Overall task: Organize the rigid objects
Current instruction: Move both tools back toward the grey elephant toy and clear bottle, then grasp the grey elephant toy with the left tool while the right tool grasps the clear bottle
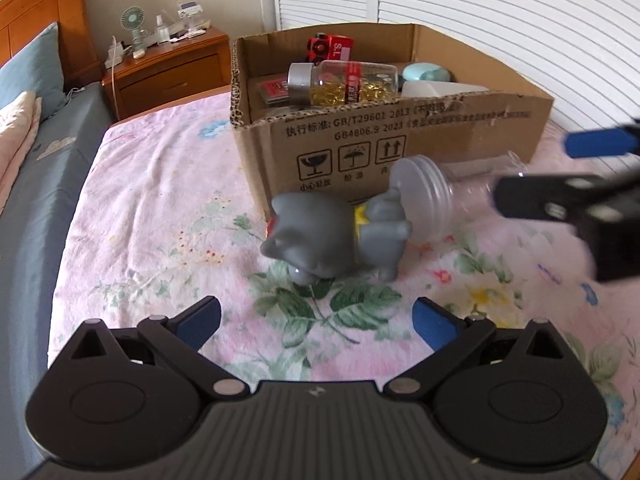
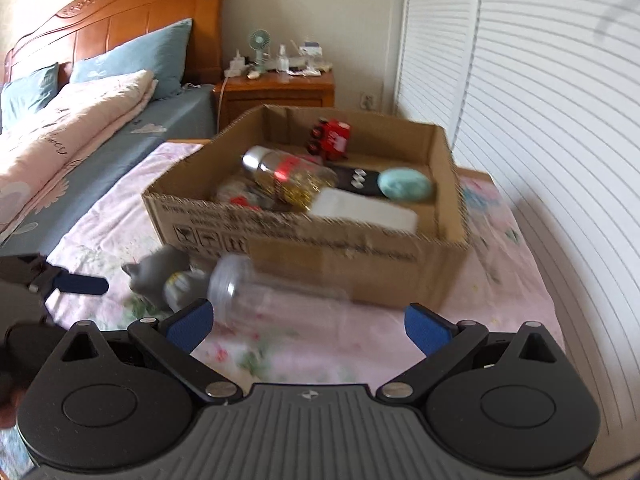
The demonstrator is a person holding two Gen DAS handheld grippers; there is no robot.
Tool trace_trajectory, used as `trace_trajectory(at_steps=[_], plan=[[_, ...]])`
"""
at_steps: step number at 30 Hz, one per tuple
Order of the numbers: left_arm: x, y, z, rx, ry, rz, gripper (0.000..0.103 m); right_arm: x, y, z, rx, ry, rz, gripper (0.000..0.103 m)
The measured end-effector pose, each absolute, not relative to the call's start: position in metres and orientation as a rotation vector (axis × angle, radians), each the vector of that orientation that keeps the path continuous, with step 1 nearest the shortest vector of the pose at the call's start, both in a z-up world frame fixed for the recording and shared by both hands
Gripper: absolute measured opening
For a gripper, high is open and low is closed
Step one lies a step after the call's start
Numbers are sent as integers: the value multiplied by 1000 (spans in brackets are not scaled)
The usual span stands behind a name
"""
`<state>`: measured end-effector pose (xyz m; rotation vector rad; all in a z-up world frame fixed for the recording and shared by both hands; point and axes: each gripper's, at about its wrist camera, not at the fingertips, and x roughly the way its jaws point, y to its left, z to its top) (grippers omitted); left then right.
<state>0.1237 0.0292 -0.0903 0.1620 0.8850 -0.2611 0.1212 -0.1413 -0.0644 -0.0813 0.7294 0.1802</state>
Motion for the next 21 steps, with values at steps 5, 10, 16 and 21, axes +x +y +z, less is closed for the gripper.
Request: trace_trajectory(at_steps=[5,10,16,21], plan=[[122,37,-91,126,888,-272,102,134,-119,-68,-123,713,186,103],[124,39,-93,113,892,-280,102,142,-113,-82,-163,728,134,103],[124,38,-93,110,888,-289,102,137,-138,-90,-120,762,76,103],[126,36,-93,92,874,-277,101,133,-160,-98,-100,784,46,103]])
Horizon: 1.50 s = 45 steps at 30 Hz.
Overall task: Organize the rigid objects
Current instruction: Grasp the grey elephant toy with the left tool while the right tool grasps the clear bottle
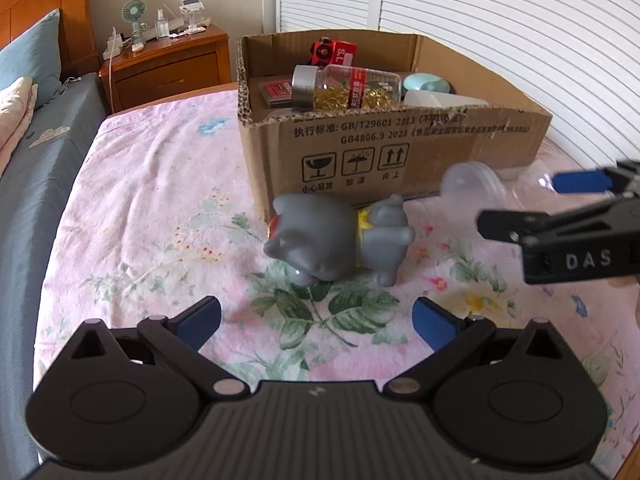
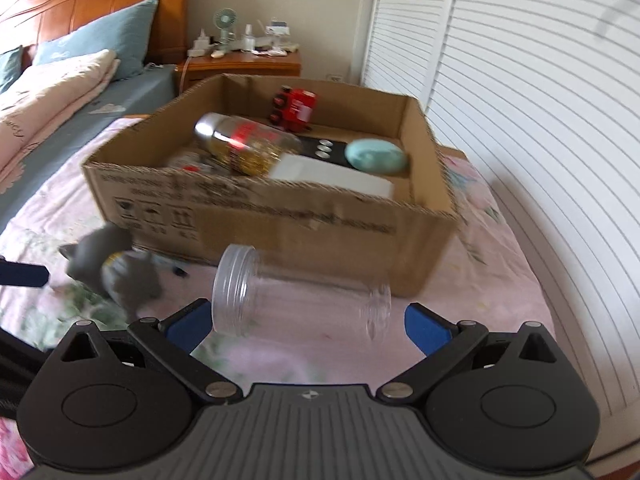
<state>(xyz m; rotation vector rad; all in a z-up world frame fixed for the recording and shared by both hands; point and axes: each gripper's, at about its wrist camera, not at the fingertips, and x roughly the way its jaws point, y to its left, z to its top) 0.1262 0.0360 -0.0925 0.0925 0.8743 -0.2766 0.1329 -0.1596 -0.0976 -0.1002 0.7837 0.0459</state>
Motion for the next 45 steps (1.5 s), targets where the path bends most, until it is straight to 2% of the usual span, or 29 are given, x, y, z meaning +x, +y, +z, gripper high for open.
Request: trace_trajectory(at_steps=[8,18,24,26,45], plan=[[135,31,-85,94,814,-244,100,134,-169,-104,-90,790,49,103],[155,16,-90,134,827,-247,98,136,-169,-101,-94,775,73,103],[160,16,-91,111,834,-266,84,140,-168,-103,-97,775,81,103],[159,15,-90,106,836,-294,74,141,-168,-104,-98,776,83,103],[163,12,-87,101,852,-291,74,152,-165,-104,-108,777,69,103]])
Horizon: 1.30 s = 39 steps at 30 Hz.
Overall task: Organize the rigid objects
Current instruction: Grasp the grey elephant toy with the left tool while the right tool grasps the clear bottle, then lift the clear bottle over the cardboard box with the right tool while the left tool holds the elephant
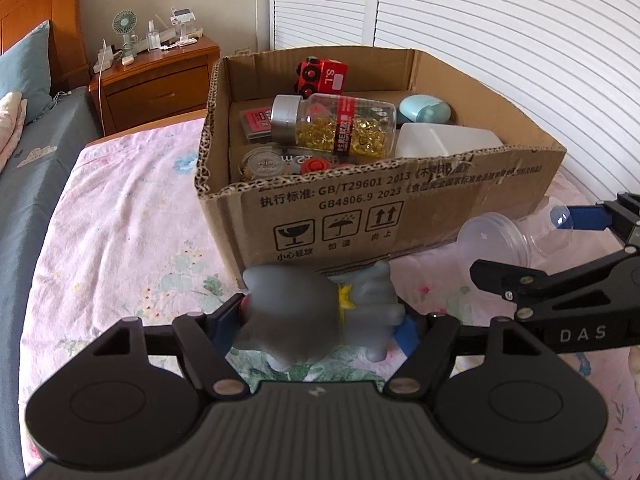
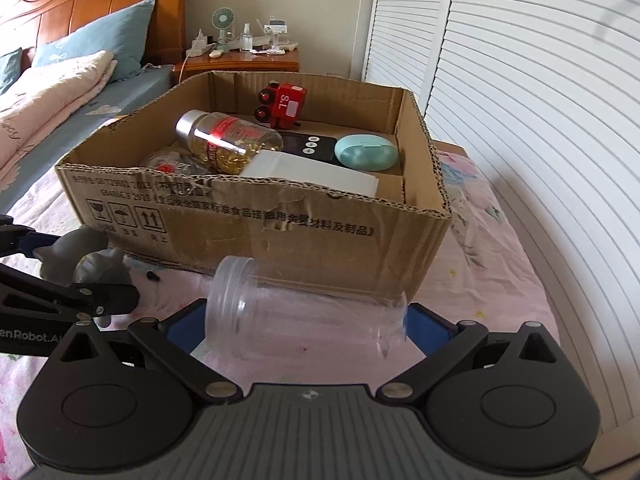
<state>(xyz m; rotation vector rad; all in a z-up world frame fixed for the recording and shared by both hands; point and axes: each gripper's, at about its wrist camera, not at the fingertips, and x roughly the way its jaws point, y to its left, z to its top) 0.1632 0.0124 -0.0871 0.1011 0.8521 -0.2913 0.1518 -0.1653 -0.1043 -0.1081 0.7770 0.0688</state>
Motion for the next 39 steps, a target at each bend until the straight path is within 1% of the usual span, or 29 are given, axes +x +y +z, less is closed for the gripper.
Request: trace_trajectory(at_steps=[6,8,9,10,28,39], plan=[[164,13,-87,100,856,-293,74,151,-164,-102,-117,768,64,103],[164,13,-87,102,856,-293,74,152,-164,-102,-120,773,64,100],[163,13,-87,103,854,-294,74,152,-163,-102,-125,775,64,97],[163,13,-86,102,853,-295,73,151,-163,-102,-127,777,68,96],[149,25,-75,137,881,-309,73,139,-166,-89,-136,783,108,95],[134,14,-57,145,889,-404,73,125,-174,-63,-146,765,163,95]])
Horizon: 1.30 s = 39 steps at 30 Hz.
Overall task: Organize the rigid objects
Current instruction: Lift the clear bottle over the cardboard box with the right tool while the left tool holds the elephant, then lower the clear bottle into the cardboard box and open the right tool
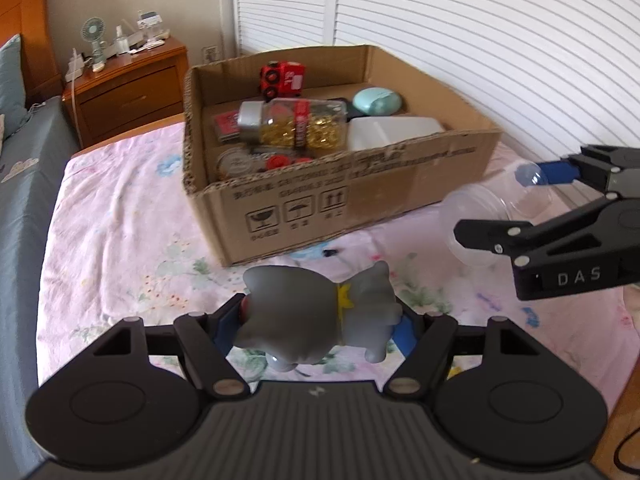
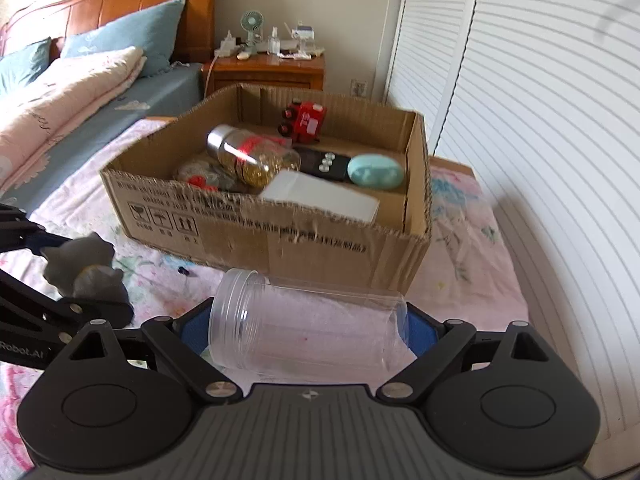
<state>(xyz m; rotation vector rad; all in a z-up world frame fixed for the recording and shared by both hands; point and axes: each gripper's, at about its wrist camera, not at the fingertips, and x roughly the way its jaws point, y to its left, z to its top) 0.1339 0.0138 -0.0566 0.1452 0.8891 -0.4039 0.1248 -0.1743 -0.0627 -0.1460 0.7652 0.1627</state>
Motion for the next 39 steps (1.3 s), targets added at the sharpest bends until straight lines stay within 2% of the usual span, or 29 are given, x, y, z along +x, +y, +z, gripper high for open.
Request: trace_trajectory(at_steps=[8,17,29,39], plan=[[122,12,-34,155,857,-435,73,122,-183,-21,-170,679,185,95],[106,13,-16,178,823,-444,73,170,-189,4,-163,664,184,95],[111,22,-10,167,806,-403,73,237,-176,-17,-170,743,158,95],[124,20,-9,165,797,-406,73,254,-177,-34,-157,767,123,96]])
